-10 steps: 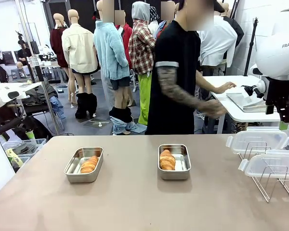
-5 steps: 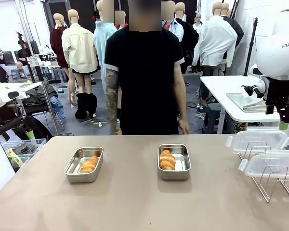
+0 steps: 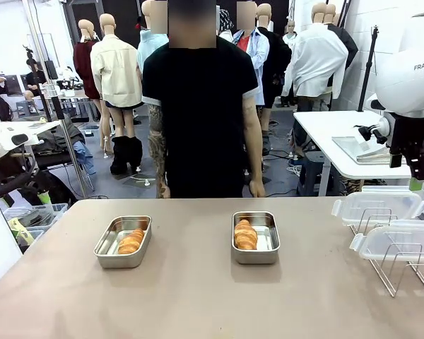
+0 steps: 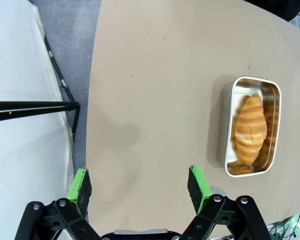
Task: Place the bread in airtight containers.
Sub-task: Pick up one Airtight Container lid and hand it to the human.
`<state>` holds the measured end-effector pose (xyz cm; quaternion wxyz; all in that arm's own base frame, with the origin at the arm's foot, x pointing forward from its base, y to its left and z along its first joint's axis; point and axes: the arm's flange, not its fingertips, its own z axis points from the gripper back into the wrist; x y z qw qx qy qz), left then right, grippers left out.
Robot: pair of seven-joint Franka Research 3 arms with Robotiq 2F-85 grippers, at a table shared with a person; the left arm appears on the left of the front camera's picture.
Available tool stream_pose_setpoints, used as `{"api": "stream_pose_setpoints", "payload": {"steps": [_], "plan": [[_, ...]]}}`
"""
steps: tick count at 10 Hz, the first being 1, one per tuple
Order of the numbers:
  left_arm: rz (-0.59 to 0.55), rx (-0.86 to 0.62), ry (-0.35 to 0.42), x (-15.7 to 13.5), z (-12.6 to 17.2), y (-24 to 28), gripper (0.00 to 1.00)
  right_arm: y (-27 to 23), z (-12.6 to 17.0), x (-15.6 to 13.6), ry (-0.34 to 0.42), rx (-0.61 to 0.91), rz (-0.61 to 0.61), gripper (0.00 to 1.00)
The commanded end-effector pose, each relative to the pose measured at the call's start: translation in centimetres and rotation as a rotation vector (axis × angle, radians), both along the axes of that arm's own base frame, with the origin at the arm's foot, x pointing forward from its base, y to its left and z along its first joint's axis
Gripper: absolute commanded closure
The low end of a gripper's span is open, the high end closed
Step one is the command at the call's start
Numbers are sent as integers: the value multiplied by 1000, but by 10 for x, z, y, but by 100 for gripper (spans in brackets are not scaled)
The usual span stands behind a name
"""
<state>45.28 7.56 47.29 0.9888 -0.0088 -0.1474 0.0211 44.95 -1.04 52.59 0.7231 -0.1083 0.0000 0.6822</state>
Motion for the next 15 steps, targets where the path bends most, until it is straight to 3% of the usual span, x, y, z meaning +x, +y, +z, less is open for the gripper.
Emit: {"api": "stream_pose_setpoints", "payload": {"steps": [1,13,15], "plan": [[8,2,1,0,0,1,0,0,0,-1,1,10,-3,0],[8,2,1,0,0,1,0,0,0,0,0,0,0,0],[8,2,1,0,0,1,0,9,-8,-22,14,-11,3,0]]}}
